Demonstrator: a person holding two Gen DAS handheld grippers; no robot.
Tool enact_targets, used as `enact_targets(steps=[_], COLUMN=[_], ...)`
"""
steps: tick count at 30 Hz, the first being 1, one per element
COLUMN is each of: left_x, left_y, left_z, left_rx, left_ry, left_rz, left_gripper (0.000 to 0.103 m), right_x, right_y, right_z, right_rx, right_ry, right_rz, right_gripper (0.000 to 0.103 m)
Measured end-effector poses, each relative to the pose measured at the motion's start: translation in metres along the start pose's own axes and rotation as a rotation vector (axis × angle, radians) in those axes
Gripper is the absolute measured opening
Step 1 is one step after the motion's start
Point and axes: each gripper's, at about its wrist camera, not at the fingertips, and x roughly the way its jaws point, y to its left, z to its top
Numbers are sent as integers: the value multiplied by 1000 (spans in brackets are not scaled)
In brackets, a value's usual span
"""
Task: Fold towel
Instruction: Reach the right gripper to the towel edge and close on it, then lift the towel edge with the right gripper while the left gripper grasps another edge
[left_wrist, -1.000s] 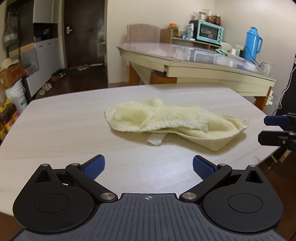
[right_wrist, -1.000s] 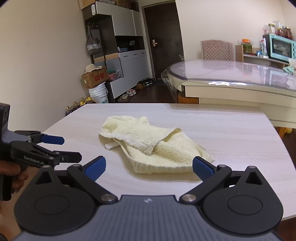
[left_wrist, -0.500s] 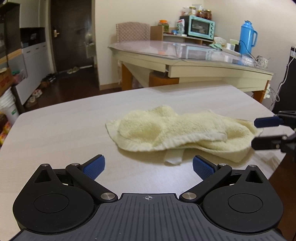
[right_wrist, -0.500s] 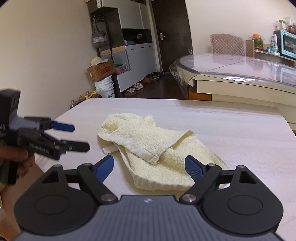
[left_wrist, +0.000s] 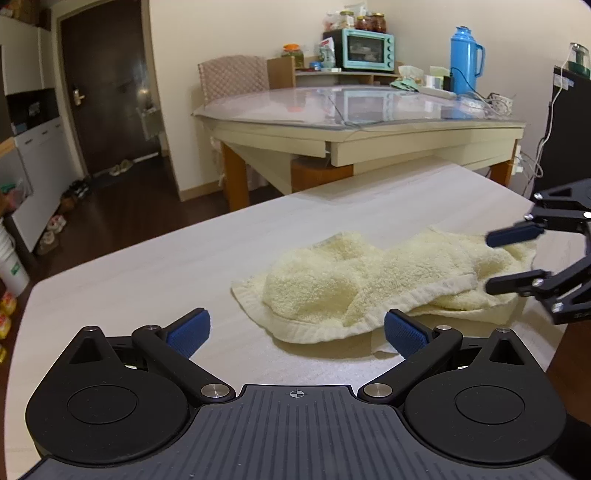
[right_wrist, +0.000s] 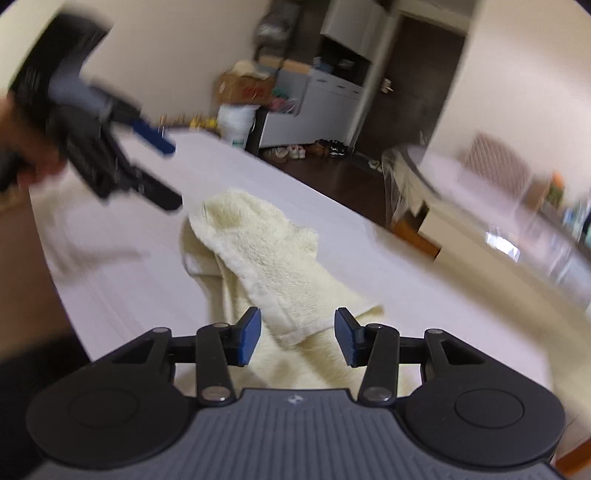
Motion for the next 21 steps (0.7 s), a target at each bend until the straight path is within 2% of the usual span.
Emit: enact_targets(steps=[4,12,14,16,19,21], left_x=[4,6,7,9,11,13], left_y=[3,5,6,8,10,11], left_z=[-1,1,2,3,4,4], left_rx=[2,4,38,72,123,157], left_ry=[10,5,3,1,-2,-4], left_rz=[-9,-12,-21,-29,-42,-51], left_gripper=[103,103,103,103,103,103], right_x=[11,32,32,30,23,17], right_y=[13,18,19,21,18,14], right_z=[0,4,5,4,4,6], right_rx=[-157,-235,-250,-268,-241,-214], right_ry=[34,28,28,26,-1,-19], right_rz=[-7,8,12,15,15,18], right_gripper=[46,43,37,20,13,13])
